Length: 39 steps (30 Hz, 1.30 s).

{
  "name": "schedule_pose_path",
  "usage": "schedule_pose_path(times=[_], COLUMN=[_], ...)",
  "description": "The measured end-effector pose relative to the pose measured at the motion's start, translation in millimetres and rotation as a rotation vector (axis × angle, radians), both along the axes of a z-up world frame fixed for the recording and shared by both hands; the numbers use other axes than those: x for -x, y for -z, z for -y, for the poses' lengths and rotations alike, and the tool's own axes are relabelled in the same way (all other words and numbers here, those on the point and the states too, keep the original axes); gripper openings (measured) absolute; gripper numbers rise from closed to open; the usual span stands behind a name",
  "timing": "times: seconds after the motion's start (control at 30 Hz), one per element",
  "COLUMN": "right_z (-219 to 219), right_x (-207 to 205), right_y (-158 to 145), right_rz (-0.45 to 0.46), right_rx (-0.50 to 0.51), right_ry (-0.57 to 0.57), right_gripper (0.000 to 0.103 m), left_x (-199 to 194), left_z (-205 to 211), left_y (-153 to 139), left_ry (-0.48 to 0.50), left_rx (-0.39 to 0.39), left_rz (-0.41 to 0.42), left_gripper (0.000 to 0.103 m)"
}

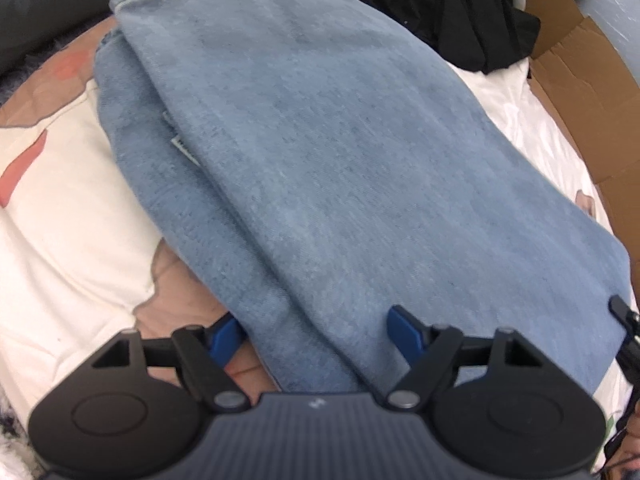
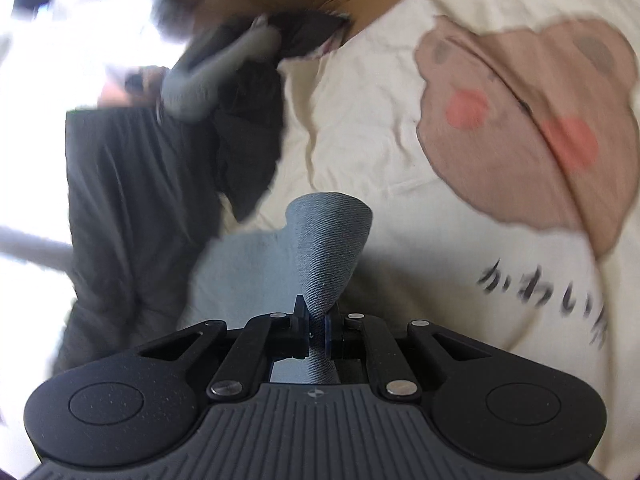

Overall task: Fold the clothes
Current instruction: 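Close the right gripper on the cloth edge and lift it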

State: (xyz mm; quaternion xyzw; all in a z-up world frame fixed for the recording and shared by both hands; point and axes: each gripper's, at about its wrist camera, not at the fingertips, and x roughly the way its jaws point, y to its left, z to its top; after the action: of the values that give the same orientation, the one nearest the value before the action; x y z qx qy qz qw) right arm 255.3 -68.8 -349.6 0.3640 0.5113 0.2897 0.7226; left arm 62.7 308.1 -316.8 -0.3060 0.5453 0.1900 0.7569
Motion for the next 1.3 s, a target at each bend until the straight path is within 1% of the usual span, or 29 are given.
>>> schedule_pose_path(times=[0.03, 0.07, 0.1, 0.13, 0.17, 0.23, 0.3, 0.4, 0.5, 0.67, 0.8, 0.87, 0.93, 1.0, 1.03, 1.07, 1.13, 1.17, 1.23, 1.3], right_z=[-2.3, 0.1, 2.6, 5.7, 8.8, 13.8, 13.2, 3.1, -4.7, -12.2, -19.4, -23.6, -27.8, -29.8, -30.0, -30.3, -30.8, -29.4, -25.0, -24.7], right_x=[-0.5, 1.8, 4.2, 7.6, 11.1, 18.5, 29.2, 47.1, 62.6, 80.0, 83.9, 83.9, 83.3, 81.3, 80.7, 81.1, 81.7, 81.8, 82.7, 82.1], right_y=[2.5, 9.4, 16.2, 22.5, 28.8, 40.9, 51.6, 61.1, 68.3, 70.2, 73.5, 76.2, 79.9, 84.3, 85.8, 83.5, 79.1, 75.2, 65.1, 50.0], right_rz=[0.005, -0.016, -0.037, -0.049, -0.06, -0.095, -0.132, -0.159, -0.192, -0.195, -0.2, -0.202, -0.207, -0.228, -0.238, -0.227, -0.206, -0.202, -0.198, -0.182], right_rx=[0.025, 0.005, -0.015, -0.023, -0.031, -0.052, -0.079, -0.093, -0.123, -0.171, -0.161, -0.155, -0.15, -0.186, -0.205, -0.2, -0.191, -0.203, -0.257, -0.28], right_ry=[-0.019, -0.011, -0.003, 0.006, 0.014, 0.03, 0.02, -0.027, -0.045, -0.059, -0.067, -0.064, -0.059, -0.033, -0.019, -0.02, -0.023, -0.021, 0.01, 0.031], right_gripper=[0.009, 0.01, 0.013, 0.024, 0.031, 0.033, 0.034, 0.034, 0.034, 0.034, 0.034, 0.033, 0.034, 0.028, 0.021, 0.012, 0.008, 0.005, 0.005, 0.005], left_x=[0.3, 0.3, -3.7, -13.6, -12.7, -15.6, -16.7, -18.1, -17.6, -11.0, -7.6, -7.3, -5.7, -3.7, -3.4, -3.3, -3.3, -3.8, -5.3, -7.7], left_z=[9.1, 7.6, 4.0, -2.7, -3.8, -2.8, -2.5, -2.1, -2.7, -4.8, -6.0, -7.2, -7.4, -6.1, -5.6, -5.3, -4.6, -4.4, -3.4, -3.2], left_y=[-5.1, -6.7, -1.6, 8.0, 7.9, 10.1, 10.6, 11.2, 11.4, 9.6, 6.8, 8.4, 9.8, 9.7, 9.3, 8.7, 7.5, 6.9, 6.1, 1.8], left_ry=[-0.002, -0.004, -0.006, -0.007, -0.007, -0.004, -0.001, 0.003, 0.003, -0.001, -0.008, -0.013, -0.014, -0.014, -0.012, -0.009, -0.005, -0.004, -0.001, 0.015], left_rx=[0.0, 0.0, 0.002, 0.004, 0.005, 0.003, 0.002, 0.002, 0.005, 0.004, -0.015, -0.01, -0.009, -0.013, -0.015, -0.016, -0.018, -0.016, -0.011, -0.01], left_rz=[-0.002, -0.003, -0.004, -0.004, -0.003, -0.003, -0.004, -0.004, -0.002, 0.003, 0.008, 0.007, 0.005, 0.004, 0.003, 0.0, -0.003, -0.003, -0.005, 0.0], left_gripper=[0.078, 0.078, 0.078, 0.078, 0.078, 0.078, 0.078, 0.078, 0.078, 0.078, 0.078, 0.078, 0.078, 0.078, 0.078, 0.078, 0.076, 0.076, 0.075, 0.075])
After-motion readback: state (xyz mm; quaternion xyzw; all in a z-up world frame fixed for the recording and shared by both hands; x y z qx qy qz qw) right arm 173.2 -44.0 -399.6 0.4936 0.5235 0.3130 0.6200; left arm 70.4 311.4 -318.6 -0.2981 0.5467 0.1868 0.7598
